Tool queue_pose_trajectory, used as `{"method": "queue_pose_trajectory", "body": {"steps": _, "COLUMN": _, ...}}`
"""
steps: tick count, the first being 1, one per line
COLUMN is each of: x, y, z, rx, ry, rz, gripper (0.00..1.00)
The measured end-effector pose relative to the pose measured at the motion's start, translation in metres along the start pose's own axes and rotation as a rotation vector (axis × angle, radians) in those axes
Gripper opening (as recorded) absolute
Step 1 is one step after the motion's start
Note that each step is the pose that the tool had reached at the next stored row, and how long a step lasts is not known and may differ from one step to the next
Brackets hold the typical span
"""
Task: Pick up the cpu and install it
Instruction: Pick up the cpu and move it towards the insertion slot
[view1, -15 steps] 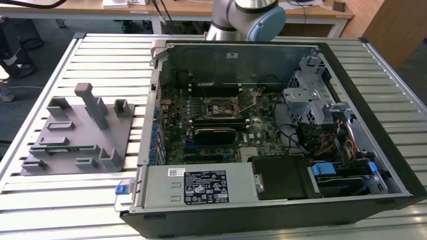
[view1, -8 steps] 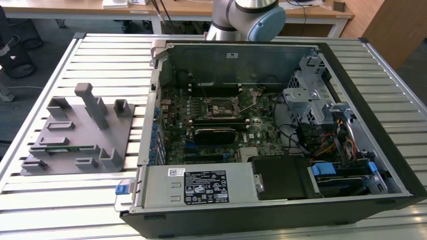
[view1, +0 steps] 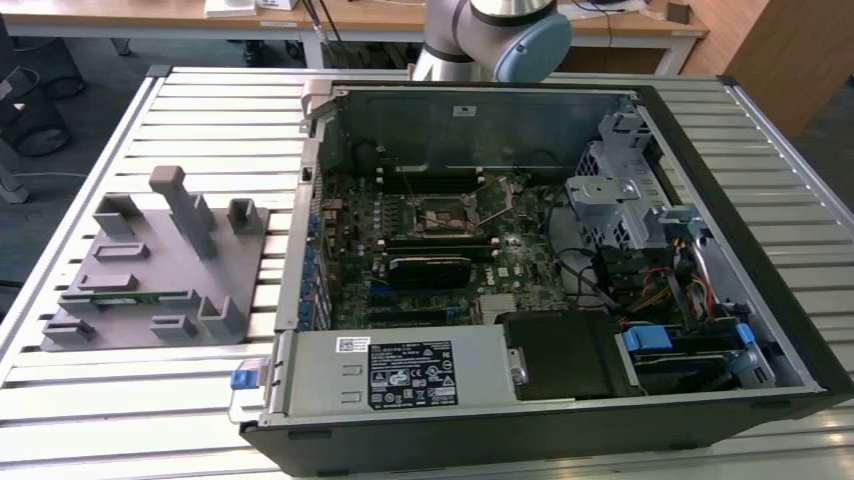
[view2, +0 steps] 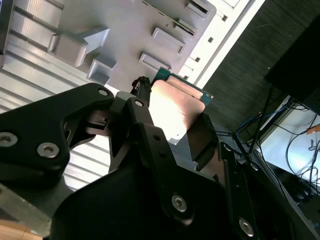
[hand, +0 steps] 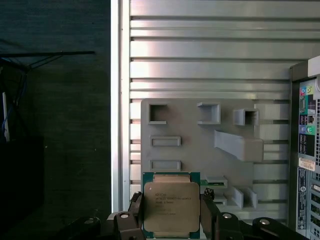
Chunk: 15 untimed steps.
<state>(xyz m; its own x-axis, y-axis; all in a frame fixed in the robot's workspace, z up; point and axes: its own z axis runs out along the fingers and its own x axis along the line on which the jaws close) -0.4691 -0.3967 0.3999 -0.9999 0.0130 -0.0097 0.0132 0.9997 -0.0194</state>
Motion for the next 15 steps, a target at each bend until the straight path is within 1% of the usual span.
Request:
{"method": "queue_pose_trajectory", "body": {"steps": 3, "x": -0.0002, "y": 0.0001, "z": 0.0000, "rx": 0.0000, "ry": -0.0004, "rz": 0.000, "gripper": 0.54}}
{"method": "queue_pose_trajectory", "body": {"steps": 10, "x": -0.0068, "y": 0.0001, "z": 0.0001, "rx": 0.0000, "ry": -0.0003, "rz": 0.000, "gripper": 0.54}}
{"method": "queue_pose_trajectory", "body": {"steps": 15, "x": -0.0095, "y": 0.0002, "z": 0.0001, "rx": 0.0000, "ry": -0.0003, "rz": 0.000, "gripper": 0.54}}
